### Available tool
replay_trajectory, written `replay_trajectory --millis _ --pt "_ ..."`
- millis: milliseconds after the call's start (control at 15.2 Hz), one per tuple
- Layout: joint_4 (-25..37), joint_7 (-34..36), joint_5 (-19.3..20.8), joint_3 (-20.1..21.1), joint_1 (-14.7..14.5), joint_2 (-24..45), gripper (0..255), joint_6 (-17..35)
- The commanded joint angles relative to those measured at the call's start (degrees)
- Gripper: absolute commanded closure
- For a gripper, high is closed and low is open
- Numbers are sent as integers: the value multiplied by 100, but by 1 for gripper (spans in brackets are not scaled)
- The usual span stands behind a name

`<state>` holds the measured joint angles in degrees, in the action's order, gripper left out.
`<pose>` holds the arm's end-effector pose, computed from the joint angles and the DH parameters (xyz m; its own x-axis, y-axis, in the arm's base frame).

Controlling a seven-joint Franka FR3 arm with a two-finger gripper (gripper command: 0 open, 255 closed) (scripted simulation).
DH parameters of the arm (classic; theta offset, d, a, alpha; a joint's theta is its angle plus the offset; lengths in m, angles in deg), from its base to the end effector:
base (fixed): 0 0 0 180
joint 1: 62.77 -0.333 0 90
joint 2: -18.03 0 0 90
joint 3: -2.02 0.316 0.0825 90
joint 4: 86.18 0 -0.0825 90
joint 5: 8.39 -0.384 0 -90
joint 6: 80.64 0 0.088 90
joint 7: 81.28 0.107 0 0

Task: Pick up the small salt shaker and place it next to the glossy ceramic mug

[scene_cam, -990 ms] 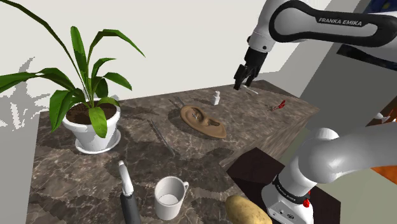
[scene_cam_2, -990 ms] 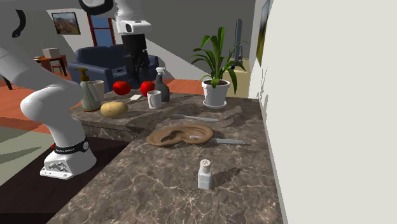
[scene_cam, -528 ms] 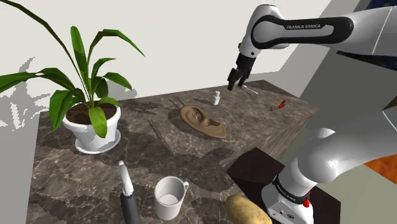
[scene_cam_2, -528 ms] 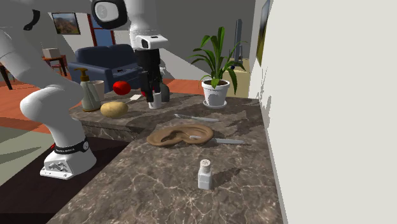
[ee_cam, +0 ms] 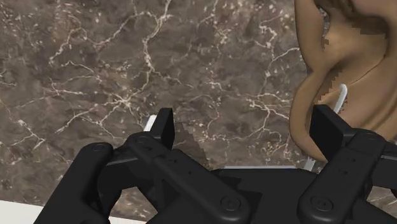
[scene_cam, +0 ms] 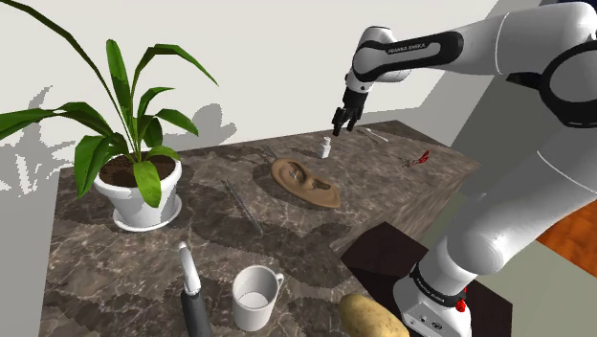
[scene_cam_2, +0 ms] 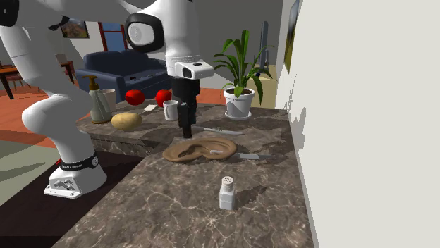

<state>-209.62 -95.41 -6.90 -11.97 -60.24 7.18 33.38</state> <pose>0.4769 -0.1479 0.4798 0.9993 -0.0278 0.0245 -0.0274 -0.9995 -0.0161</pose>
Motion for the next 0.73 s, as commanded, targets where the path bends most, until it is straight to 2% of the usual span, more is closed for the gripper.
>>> replay_trajectory --millis 0,660 --pt "300 -258 -77 -125 41 444 0 113" --pt "2172 -1345 -708 -372 445 2694 0 296"
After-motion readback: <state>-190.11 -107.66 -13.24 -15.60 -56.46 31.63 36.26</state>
